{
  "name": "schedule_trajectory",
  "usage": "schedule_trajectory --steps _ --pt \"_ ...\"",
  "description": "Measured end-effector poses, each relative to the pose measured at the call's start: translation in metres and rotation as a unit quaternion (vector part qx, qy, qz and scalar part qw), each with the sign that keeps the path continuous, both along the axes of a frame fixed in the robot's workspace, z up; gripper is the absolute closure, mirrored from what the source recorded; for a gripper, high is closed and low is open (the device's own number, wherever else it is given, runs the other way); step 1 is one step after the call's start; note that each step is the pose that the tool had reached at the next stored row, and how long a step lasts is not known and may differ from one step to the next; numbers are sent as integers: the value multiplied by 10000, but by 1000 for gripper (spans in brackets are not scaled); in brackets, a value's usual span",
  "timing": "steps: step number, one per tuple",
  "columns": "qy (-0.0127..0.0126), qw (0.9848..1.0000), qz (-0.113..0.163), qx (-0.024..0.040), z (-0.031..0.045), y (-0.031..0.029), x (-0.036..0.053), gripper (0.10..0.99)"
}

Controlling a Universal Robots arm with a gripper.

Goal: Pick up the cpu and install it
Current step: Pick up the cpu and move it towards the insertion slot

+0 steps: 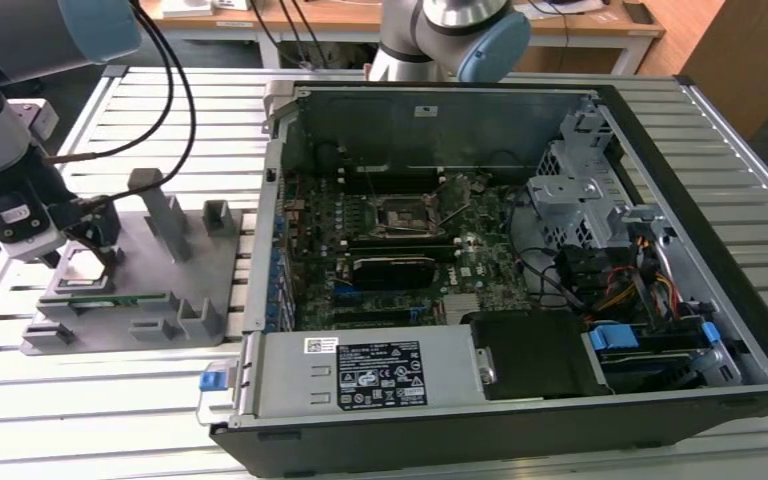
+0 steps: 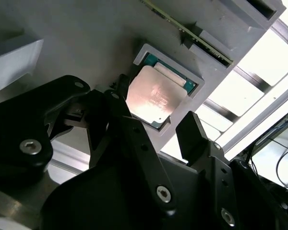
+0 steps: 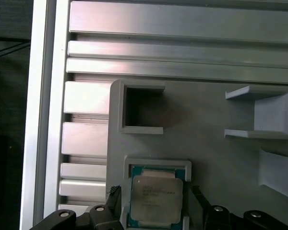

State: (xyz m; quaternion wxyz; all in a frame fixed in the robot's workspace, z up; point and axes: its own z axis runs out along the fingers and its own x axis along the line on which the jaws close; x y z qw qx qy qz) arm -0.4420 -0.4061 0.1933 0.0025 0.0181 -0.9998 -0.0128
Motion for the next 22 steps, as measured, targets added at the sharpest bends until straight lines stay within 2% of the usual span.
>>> schedule_trajectory --steps 15,17,18,22 --pt "-1 10000 1 -7 -60 -1 15 424" --pt "0 10000 0 -14 -66 0 15 439" --pt "0 10000 0 -18 -68 0 14 506" --pt "-1 10000 1 -25 -72 0 15 506"
